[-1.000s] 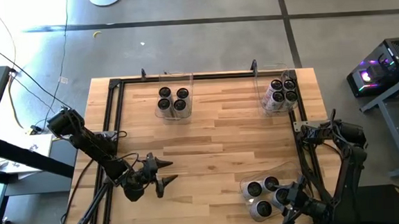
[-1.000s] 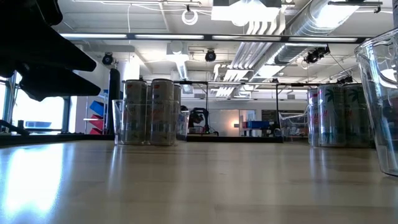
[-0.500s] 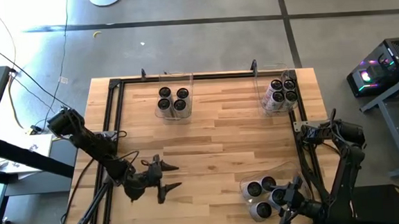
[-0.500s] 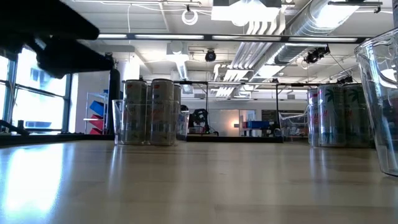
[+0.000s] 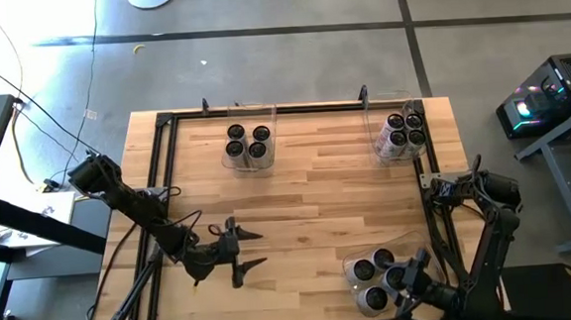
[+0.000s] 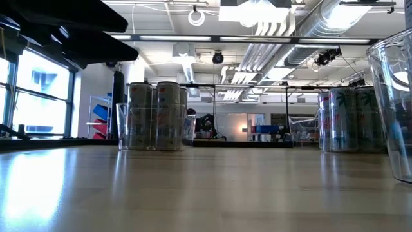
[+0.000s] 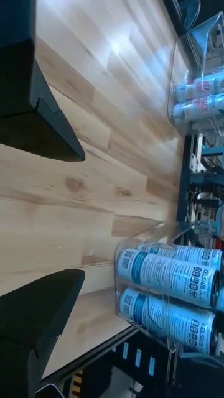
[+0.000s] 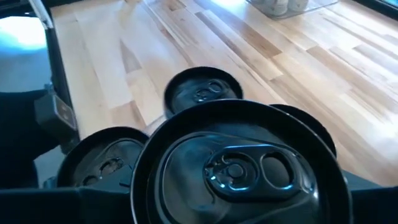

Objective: Sort soda cans
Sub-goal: Put the white/blue soda can into the bottom right transparent bin

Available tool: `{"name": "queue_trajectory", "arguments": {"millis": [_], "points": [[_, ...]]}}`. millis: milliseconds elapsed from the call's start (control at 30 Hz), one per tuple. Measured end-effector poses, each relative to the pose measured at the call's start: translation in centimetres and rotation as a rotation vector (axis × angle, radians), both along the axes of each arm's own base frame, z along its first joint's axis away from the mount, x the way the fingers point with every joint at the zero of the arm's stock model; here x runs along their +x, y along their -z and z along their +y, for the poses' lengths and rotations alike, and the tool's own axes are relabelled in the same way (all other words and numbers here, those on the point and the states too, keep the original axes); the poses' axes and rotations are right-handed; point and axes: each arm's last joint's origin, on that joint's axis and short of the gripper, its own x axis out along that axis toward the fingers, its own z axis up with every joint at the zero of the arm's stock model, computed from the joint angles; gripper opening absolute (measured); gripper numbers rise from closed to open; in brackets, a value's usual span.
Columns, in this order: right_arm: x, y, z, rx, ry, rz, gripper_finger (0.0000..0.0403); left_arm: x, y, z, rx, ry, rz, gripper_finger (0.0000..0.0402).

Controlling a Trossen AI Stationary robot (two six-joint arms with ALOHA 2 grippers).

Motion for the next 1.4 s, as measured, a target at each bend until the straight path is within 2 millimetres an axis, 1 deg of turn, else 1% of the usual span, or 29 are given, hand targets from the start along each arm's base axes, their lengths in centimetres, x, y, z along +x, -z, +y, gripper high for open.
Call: {"name": "queue_trajectory", "arguments": {"millis": [133, 200, 267, 367, 500, 567, 633, 767, 900, 967, 1100, 1300, 1400], "points": [[-0.1, -0.2, -0.1, -0.009, 0.008, 0.028, 0.0232, 0.2, 0.0, 0.0, -0.008, 0.062, 0.021, 0.0291], [-0.1, -0.6, -0.1, -0.003, 0.015, 0.054, 0.0232, 0.7, -0.2, 0.2, -0.016, 0.107, 0.033, 0.0291], [-0.1, -0.8, -0.1, 0.011, 0.020, 0.077, 0.0232, 1.7, -0.7, 0.6, -0.016, 0.157, 0.037, 0.0291], [-0.2, -0.8, 0.0, 0.028, 0.028, 0.083, 0.0232, 3.4, -1.9, 1.5, 0.047, 0.273, 0.032, 0.0291], [-0.4, -0.5, -0.1, 0.047, 0.051, 0.051, 0.0232, 6.0, -3.7, 3.3, 0.118, 0.464, 0.012, 0.0291], [-0.4, -0.2, -0.2, 0.043, 0.065, 0.033, 0.0232, 6.9, -4.5, 4.2, 0.123, 0.492, 0.001, 0.0291], [-0.4, 0.1, -0.3, 0.032, 0.066, 0.010, 0.0232, 7.5, -4.9, 5.0, 0.136, 0.475, 0.000, 0.0291], [-0.1, 0.2, -0.5, 0.014, 0.072, -0.016, 0.0232, 7.7, -4.8, 5.6, 0.150, 0.461, 0.006, 0.0291], [0.3, 0.2, -0.7, 0.005, 0.083, -0.023, 0.0232, 7.7, -4.8, 5.7, 0.154, 0.438, 0.012, 0.0291], [0.3, 0.2, -0.8, 0.001, 0.086, -0.006, 0.0232, 7.7, -4.8, 5.6, 0.158, 0.459, 0.005, 0.0291], [0.2, 0.1, -0.9, 0.010, 0.098, 0.032, 0.0232, 7.6, -4.9, 5.2, 0.143, 0.580, -0.008, 0.0291], [0.2, -0.6, -0.2, 0.066, 0.088, 0.028, 0.0234, 7.7, -5.0, 5.2, 0.139, 0.569, -0.021, 0.0291], [0.7, -1.0, -0.2, 0.052, 0.089, 0.022, 0.0236, 7.7, -5.0, 5.3, 0.139, 0.554, -0.021, 0.0291]]}}
